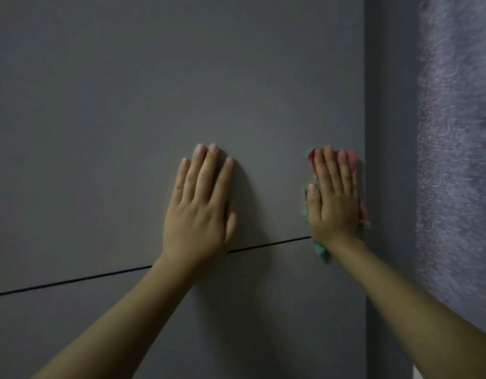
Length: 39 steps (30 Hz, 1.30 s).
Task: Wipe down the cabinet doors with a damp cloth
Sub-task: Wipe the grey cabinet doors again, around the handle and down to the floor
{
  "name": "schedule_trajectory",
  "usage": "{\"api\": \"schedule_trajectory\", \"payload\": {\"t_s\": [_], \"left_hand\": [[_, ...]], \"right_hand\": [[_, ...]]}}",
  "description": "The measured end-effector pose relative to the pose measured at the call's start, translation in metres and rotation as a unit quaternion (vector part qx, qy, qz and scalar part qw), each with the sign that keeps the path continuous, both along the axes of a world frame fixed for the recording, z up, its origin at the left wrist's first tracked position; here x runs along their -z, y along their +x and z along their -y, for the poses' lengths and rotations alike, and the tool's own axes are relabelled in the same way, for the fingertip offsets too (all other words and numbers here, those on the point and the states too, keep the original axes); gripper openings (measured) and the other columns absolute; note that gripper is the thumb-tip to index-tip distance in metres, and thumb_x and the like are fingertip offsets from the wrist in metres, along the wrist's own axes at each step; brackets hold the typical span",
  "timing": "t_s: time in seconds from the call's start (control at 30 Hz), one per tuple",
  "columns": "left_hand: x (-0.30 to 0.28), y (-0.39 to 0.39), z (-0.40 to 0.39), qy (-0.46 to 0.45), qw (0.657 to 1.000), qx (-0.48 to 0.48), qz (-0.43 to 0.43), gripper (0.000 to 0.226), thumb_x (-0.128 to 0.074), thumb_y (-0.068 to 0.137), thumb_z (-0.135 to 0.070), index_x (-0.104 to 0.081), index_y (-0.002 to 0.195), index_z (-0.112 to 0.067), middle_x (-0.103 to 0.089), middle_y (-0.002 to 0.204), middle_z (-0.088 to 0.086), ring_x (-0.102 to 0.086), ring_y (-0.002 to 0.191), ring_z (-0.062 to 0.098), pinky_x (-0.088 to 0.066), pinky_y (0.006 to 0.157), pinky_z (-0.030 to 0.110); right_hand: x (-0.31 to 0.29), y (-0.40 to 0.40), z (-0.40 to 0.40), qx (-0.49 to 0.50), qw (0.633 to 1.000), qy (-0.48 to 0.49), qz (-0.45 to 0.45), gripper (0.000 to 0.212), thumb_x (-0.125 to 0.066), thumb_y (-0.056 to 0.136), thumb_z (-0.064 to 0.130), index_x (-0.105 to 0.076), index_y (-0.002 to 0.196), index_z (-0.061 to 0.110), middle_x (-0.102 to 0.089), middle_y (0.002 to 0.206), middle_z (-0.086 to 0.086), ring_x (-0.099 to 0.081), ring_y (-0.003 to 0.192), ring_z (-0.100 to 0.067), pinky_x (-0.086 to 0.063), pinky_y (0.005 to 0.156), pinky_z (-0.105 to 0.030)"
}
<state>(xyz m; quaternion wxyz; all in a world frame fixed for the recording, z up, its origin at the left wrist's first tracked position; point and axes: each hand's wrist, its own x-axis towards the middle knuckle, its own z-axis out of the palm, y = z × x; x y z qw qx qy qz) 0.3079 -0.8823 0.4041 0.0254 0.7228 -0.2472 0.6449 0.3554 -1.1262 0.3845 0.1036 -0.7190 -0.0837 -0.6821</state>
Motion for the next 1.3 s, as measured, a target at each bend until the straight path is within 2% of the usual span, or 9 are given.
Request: {"api": "schedule_trajectory", "payload": {"t_s": [0.1, 0.3, 0.53, 0.73, 0.93, 1.03, 1.13, 1.23, 1.3], "left_hand": [[0.001, 0.007, 0.002, 0.015, 0.999, -0.044, 0.023, 0.064, -0.040, 0.087, -0.031, -0.038, 0.143, 0.000, -0.028, 0.151, 0.025, -0.016, 0.142, 0.037, -0.006, 0.120, 0.045], [0.001, 0.007, 0.002, 0.023, 0.997, -0.069, 0.030, 0.065, -0.040, 0.091, -0.034, -0.034, 0.145, 0.000, -0.025, 0.152, 0.027, -0.016, 0.142, 0.040, -0.003, 0.119, 0.045], [0.001, 0.009, 0.003, 0.013, 0.997, -0.064, 0.035, 0.064, -0.040, 0.090, -0.033, -0.033, 0.145, -0.001, -0.025, 0.152, 0.026, -0.016, 0.142, 0.040, -0.001, 0.119, 0.043], [0.000, 0.005, -0.001, 0.035, 0.998, -0.049, 0.020, 0.061, -0.046, 0.090, -0.027, -0.036, 0.144, -0.001, -0.026, 0.152, 0.027, -0.020, 0.141, 0.043, 0.001, 0.118, 0.041], [0.039, -0.024, -0.034, -0.019, 0.997, -0.061, -0.051, 0.066, -0.041, 0.087, -0.033, -0.035, 0.146, -0.005, -0.020, 0.153, 0.027, -0.011, 0.144, 0.039, 0.009, 0.116, 0.049], [0.080, -0.032, -0.054, -0.070, 0.990, -0.087, -0.085, 0.069, -0.042, 0.086, -0.033, -0.028, 0.150, -0.009, -0.015, 0.155, 0.026, -0.006, 0.145, 0.036, 0.002, 0.115, 0.057], [0.108, -0.036, -0.068, -0.105, 0.981, -0.120, -0.109, 0.072, -0.044, 0.084, -0.032, -0.025, 0.151, -0.013, -0.013, 0.155, 0.027, -0.004, 0.144, 0.036, 0.000, 0.114, 0.059], [0.119, -0.045, -0.091, -0.167, 0.967, -0.145, -0.125, 0.074, -0.044, 0.080, -0.033, -0.026, 0.151, -0.020, -0.012, 0.155, 0.026, -0.003, 0.143, 0.038, 0.003, 0.113, 0.058], [0.123, -0.046, -0.105, -0.162, 0.968, -0.148, -0.119, 0.068, -0.043, 0.084, -0.035, -0.029, 0.150, -0.022, -0.015, 0.156, 0.023, -0.006, 0.143, 0.036, 0.002, 0.113, 0.057]], "right_hand": [[0.028, 0.001, -0.034, 0.018, 0.990, 0.139, 0.014, 0.054, -0.028, 0.099, 0.032, -0.033, 0.146, 0.007, -0.032, 0.153, -0.013, -0.023, 0.143, -0.034, -0.016, 0.117, -0.052], [0.074, -0.006, -0.008, -0.013, 0.986, -0.168, -0.010, 0.052, -0.024, 0.100, 0.037, -0.029, 0.148, 0.016, -0.031, 0.152, -0.004, -0.021, 0.144, -0.032, -0.007, 0.118, -0.051], [0.086, 0.004, -0.030, 0.021, 0.970, 0.243, 0.009, 0.053, -0.031, 0.099, 0.029, -0.036, 0.145, 0.003, -0.033, 0.152, -0.016, -0.026, 0.141, -0.037, -0.019, 0.116, -0.052], [0.157, -0.017, -0.043, -0.006, 0.991, -0.115, -0.066, 0.053, -0.021, 0.102, 0.039, -0.016, 0.153, 0.025, -0.013, 0.160, 0.003, -0.012, 0.147, -0.028, -0.007, 0.119, -0.050], [0.087, -0.006, -0.060, 0.027, 0.963, 0.268, -0.005, 0.053, -0.029, 0.099, 0.029, -0.036, 0.144, 0.001, -0.034, 0.150, -0.019, -0.028, 0.140, -0.038, -0.021, 0.113, -0.057], [0.154, -0.022, -0.121, -0.022, 0.998, 0.047, -0.033, 0.054, -0.030, 0.099, 0.031, -0.029, 0.149, 0.010, -0.026, 0.155, -0.011, -0.019, 0.144, -0.035, -0.006, 0.119, -0.050], [0.215, -0.027, -0.117, -0.050, 0.979, -0.189, -0.062, 0.055, -0.026, 0.101, 0.037, -0.013, 0.153, 0.026, -0.005, 0.161, 0.007, -0.007, 0.148, -0.024, -0.003, 0.119, -0.047], [0.199, -0.024, -0.091, -0.026, 0.982, -0.178, -0.049, 0.055, -0.025, 0.101, 0.036, -0.011, 0.153, 0.023, -0.004, 0.161, 0.005, -0.007, 0.148, -0.025, -0.003, 0.120, -0.047], [0.154, -0.026, -0.102, 0.006, 0.999, -0.016, -0.044, 0.056, -0.026, 0.101, 0.035, -0.021, 0.151, 0.011, -0.019, 0.158, -0.009, -0.017, 0.145, -0.034, -0.007, 0.119, -0.048]]}}
